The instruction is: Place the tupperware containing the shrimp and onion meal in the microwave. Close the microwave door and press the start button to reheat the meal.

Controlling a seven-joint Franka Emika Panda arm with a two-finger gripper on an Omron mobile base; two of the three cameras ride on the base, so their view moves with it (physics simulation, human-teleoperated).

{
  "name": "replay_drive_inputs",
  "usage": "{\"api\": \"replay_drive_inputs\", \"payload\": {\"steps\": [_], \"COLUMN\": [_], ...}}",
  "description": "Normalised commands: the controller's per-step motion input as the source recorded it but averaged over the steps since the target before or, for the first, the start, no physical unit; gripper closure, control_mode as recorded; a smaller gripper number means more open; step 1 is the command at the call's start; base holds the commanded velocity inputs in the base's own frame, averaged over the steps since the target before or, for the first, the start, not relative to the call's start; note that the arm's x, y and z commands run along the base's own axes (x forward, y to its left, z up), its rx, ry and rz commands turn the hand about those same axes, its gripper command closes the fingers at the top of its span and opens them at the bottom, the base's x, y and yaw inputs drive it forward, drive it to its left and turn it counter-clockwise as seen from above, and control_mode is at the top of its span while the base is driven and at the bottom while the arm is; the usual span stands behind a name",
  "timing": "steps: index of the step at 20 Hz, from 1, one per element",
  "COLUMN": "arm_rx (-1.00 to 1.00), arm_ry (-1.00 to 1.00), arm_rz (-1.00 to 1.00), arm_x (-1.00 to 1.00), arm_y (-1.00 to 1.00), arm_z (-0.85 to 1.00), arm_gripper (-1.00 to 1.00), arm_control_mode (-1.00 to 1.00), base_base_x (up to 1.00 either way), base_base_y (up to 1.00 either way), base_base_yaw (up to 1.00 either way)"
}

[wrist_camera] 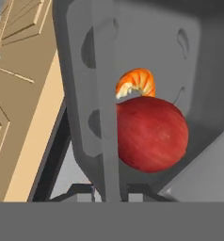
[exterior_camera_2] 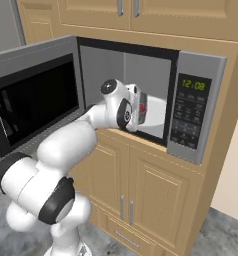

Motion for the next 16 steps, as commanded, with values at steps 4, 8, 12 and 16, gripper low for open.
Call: {"api": "replay_drive_inputs", "payload": {"steps": [4,8,12,16], "arm_rx": [0.0,0.0,0.0,0.0], "arm_ry": [0.0,0.0,0.0,0.0], "arm_rz": [0.0,0.0,0.0,0.0], "arm_x": [0.44,0.38,0.4,0.51], "arm_y": [-0.2,-0.19,-0.14,-0.07], "arm_z": [-0.15,-0.26,-0.2,-0.03], "arm_gripper": [1.0,1.0,1.0,1.0], "arm_control_mode": [-1.0,-1.0,-1.0,-1.0], "base_base_x": [0.0,0.0,0.0,0.0], "base_base_y": [0.0,0.0,0.0,0.0], "base_base_yaw": [0.0,0.0,0.0,0.0]}}
